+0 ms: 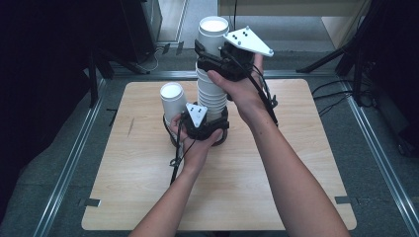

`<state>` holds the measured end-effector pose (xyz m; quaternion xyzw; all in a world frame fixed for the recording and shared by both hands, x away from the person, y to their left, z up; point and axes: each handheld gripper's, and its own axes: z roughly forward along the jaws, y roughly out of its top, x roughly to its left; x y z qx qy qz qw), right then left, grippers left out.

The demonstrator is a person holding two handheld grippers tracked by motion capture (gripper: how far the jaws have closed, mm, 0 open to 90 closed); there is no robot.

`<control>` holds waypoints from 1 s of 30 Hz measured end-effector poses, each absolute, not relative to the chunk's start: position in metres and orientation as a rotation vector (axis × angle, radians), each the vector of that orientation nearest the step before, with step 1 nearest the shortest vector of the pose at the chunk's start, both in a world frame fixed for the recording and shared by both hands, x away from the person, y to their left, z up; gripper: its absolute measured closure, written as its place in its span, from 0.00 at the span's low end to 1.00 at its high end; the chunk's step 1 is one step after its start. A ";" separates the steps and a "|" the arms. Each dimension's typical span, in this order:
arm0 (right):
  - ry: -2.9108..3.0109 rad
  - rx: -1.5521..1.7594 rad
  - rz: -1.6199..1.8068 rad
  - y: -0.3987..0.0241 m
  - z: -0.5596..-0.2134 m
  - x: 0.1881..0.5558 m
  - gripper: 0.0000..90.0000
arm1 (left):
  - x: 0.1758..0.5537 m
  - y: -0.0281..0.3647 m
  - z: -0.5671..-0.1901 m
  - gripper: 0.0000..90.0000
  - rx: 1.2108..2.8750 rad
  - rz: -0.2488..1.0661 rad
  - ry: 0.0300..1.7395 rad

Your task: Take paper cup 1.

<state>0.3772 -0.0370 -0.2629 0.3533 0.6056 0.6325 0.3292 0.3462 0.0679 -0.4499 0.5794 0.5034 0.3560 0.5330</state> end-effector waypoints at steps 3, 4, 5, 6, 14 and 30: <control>1.599 0.926 1.648 -0.037 -0.267 0.377 0.22 | 0.343 0.069 -0.446 0.01 1.360 0.861 1.189; 1.604 0.928 1.646 -0.038 -0.269 0.377 0.22 | 0.342 0.070 -0.444 0.01 1.351 0.859 1.183; 1.609 0.933 1.644 -0.038 -0.271 0.378 0.22 | 0.342 0.070 -0.444 0.01 1.351 0.859 1.183; 1.613 0.941 1.642 -0.039 -0.273 0.378 0.22 | 0.341 0.071 -0.442 0.01 1.348 0.863 1.167; 1.653 0.959 1.656 -0.044 -0.289 0.380 0.14 | 0.335 0.070 -0.429 0.01 1.331 0.888 1.118; 1.725 0.913 1.687 -0.056 -0.287 0.378 0.13 | 0.340 0.069 -0.390 0.00 1.291 0.911 1.041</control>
